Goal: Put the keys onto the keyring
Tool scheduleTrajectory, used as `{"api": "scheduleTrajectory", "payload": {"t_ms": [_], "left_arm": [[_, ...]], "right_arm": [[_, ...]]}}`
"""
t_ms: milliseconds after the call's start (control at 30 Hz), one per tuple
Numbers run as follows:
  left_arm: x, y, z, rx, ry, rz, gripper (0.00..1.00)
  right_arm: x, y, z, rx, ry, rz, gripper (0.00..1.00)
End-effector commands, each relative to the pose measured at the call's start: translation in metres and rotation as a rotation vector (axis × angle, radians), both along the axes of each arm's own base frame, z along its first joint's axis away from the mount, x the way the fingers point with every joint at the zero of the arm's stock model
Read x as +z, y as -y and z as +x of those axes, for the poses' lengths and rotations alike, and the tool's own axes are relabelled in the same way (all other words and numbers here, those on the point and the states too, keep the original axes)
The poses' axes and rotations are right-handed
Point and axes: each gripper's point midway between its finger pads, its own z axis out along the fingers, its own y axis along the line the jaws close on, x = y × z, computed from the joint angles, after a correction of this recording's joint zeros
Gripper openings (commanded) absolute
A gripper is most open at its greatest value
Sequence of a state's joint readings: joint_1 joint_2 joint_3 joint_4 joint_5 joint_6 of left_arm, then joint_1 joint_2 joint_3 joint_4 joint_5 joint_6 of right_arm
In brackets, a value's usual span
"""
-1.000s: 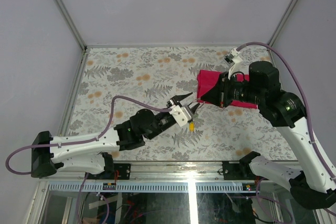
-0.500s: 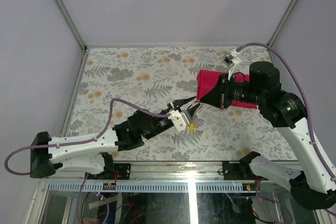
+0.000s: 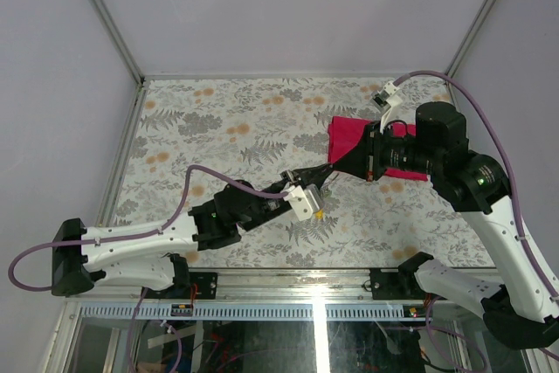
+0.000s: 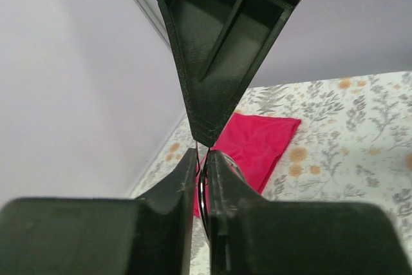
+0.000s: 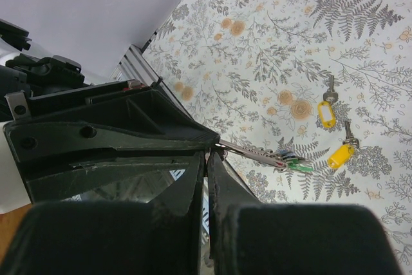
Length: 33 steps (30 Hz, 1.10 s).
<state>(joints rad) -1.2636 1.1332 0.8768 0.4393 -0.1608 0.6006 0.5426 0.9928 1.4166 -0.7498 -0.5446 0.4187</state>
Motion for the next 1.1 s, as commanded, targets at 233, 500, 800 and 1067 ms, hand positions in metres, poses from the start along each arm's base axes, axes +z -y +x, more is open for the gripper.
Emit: {"api": "scheduleTrajectory", "payload": {"t_ms": [233,500,800,1067], "left_arm": [[0.029,-0.002,-0.001,0.007,-0.003,-0.086,0.00],[0.029,-0.005,0.001,0.024,-0.009,-0.088,0.00],[0.028,-0.006,0.006,0.051,-0.074,-0.092,0.00],[0.029,-0.004,0.008,0.058,-0.082,-0.093,0.00]], "right_arm": [[0.034,0.001,-0.007,0.020,0.117,0.065,0.16],[0.052,0.012,-0.004,-0.064,0.213,0.108,0.50],[0.039,0.015,0.001,-0.105,0.186,0.096,0.51],[0.018,0.005,0.005,-0.060,0.098,0.054,0.48]]}}
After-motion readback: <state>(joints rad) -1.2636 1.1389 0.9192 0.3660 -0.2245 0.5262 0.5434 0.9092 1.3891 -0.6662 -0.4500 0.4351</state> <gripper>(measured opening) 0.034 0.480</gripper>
